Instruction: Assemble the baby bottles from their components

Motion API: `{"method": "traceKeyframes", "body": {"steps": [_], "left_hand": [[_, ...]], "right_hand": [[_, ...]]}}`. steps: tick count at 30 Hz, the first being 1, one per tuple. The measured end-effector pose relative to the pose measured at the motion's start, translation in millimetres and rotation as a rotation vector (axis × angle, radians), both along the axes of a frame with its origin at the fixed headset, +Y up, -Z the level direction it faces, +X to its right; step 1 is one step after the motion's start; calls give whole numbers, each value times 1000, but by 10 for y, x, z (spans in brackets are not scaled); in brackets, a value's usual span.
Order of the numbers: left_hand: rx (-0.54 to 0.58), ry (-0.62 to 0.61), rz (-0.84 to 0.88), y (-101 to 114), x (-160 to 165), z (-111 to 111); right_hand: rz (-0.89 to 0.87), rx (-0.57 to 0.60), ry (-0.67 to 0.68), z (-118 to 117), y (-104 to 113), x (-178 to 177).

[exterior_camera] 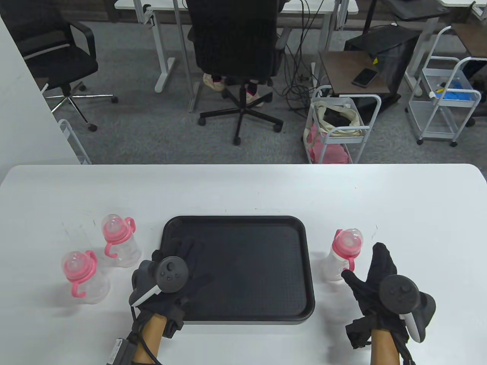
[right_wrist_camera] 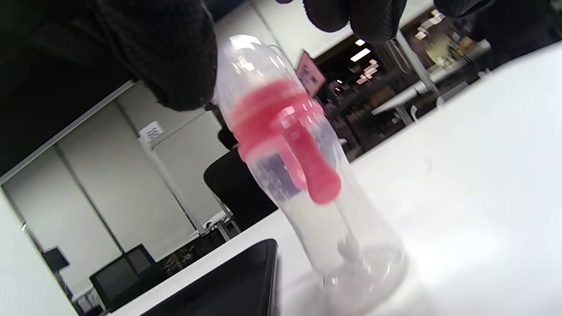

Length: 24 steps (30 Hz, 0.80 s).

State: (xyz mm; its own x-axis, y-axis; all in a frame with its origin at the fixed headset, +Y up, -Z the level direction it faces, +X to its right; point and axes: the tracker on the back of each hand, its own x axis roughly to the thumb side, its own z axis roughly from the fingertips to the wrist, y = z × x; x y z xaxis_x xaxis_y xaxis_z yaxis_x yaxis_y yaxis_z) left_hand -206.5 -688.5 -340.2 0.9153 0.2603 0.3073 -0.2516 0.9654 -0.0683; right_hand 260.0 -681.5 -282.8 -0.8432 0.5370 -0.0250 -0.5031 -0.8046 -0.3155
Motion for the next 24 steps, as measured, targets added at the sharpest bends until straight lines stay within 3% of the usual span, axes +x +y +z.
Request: {"method": "traceKeyframes", "body": {"steps": [5, 12, 17, 24], "left_hand": [[11, 7, -25, -21, 7, 3], [26, -6, -19, 2, 34, 27], [41, -15, -41, 11, 72, 46], [44, -25, -98, -40, 141, 34]], "right_hand": [[106, 121, 58, 98, 380, -275], [239, 172, 248, -55, 600, -992], [290, 135, 356, -292, 412, -1558], [348, -1, 422, -562, -221, -1844]]}}
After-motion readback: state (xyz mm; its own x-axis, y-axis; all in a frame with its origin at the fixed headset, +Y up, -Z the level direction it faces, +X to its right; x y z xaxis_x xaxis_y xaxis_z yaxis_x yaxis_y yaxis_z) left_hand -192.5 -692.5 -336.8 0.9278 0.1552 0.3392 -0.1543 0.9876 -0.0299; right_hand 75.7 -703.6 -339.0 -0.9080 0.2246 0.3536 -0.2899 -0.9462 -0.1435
